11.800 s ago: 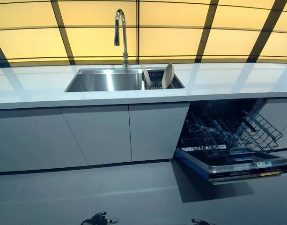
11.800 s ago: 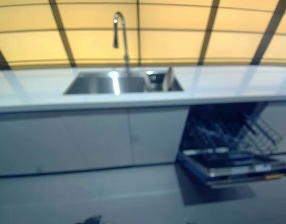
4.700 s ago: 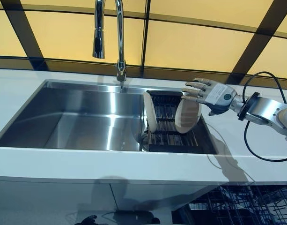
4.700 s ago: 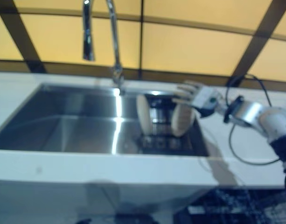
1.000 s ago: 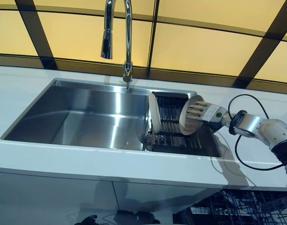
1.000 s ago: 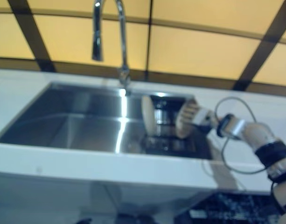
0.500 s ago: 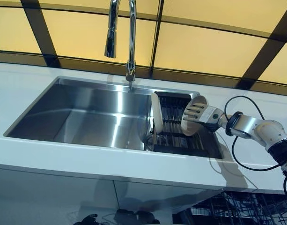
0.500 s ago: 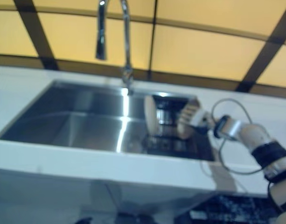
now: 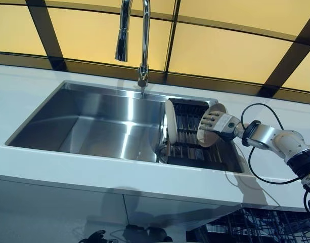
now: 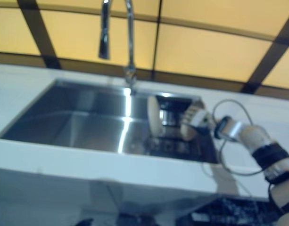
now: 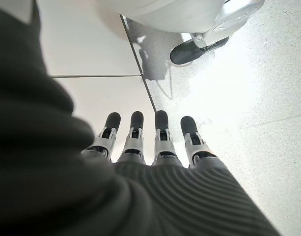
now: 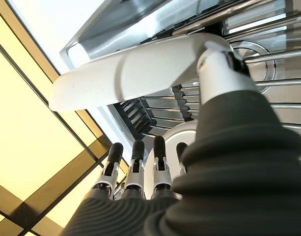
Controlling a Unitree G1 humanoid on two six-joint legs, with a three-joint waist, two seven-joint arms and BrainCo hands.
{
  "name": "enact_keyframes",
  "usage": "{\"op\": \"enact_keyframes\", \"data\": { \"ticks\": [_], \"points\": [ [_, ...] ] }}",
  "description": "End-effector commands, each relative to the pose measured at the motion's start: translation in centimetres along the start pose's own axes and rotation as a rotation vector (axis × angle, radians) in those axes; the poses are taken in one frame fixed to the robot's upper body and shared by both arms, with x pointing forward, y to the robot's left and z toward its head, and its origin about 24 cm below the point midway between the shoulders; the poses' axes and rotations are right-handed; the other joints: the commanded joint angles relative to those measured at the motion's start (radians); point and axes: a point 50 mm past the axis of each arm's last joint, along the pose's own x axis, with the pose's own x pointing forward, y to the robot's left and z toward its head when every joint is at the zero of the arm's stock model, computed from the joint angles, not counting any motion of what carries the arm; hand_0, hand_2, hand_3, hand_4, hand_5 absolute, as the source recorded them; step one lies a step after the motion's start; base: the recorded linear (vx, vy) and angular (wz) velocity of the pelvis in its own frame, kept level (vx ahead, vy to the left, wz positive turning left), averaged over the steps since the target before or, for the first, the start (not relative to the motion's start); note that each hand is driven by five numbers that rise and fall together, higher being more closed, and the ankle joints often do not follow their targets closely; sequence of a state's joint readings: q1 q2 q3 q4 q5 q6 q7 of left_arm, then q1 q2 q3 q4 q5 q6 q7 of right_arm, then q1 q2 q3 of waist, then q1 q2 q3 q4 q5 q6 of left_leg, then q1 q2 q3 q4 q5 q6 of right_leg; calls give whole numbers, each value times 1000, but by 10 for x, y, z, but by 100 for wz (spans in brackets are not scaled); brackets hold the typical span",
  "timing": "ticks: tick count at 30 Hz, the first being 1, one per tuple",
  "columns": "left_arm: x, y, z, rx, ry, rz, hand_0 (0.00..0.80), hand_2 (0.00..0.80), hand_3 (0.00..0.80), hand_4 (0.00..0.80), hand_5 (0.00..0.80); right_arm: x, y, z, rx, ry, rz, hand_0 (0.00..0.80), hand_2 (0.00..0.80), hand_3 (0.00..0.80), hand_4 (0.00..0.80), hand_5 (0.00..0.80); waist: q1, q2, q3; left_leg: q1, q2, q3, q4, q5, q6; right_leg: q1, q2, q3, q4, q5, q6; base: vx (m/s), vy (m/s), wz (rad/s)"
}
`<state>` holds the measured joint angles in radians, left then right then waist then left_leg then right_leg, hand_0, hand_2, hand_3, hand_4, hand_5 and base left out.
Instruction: Take plates into dishwasher
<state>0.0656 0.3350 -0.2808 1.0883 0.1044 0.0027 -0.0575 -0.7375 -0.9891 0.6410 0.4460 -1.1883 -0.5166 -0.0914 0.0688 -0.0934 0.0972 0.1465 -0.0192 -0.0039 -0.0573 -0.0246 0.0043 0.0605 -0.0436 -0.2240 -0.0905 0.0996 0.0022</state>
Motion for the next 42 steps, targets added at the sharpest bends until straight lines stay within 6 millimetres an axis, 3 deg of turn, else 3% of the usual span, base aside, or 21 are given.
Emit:
{"op": "enact_keyframes", "data": {
  "ticks": [1,11,13,15,42],
  "points": [
    [2,3,10,63,-25,5,0,0,0,0,0,-2,-4,-19,-18,86,14,94,94,94,94,94,26,-15,1,-58,6,82,42,-12,-18,67,16,-13,32,-113,46,0,0,0],
    [2,5,10,61,-28,8,0,0,0,0,0,-3,0,-18,2,85,45,129,129,129,129,129,25,-16,4,-57,5,82,40,-12,-16,65,16,-12,36,-113,45,0,0,0],
    [3,5,11,61,-31,7,0,0,0,0,0,-2,1,-17,6,87,54,94,94,94,94,94,25,-15,5,-57,5,83,41,-13,-16,65,15,-12,36,-112,46,0,0,0],
    [2,4,11,61,-31,8,0,0,0,0,0,-2,2,-17,9,91,58,0,0,0,0,0,25,-16,5,-58,6,83,41,-12,-16,64,15,-11,36,-112,46,0,0,0],
    [3,6,14,53,-38,16,0,0,0,0,0,-5,12,-22,49,162,114,0,0,0,0,0,24,-16,12,-60,4,79,44,-15,-12,59,13,-8,46,-114,45,0,0,0]
  ]
}}
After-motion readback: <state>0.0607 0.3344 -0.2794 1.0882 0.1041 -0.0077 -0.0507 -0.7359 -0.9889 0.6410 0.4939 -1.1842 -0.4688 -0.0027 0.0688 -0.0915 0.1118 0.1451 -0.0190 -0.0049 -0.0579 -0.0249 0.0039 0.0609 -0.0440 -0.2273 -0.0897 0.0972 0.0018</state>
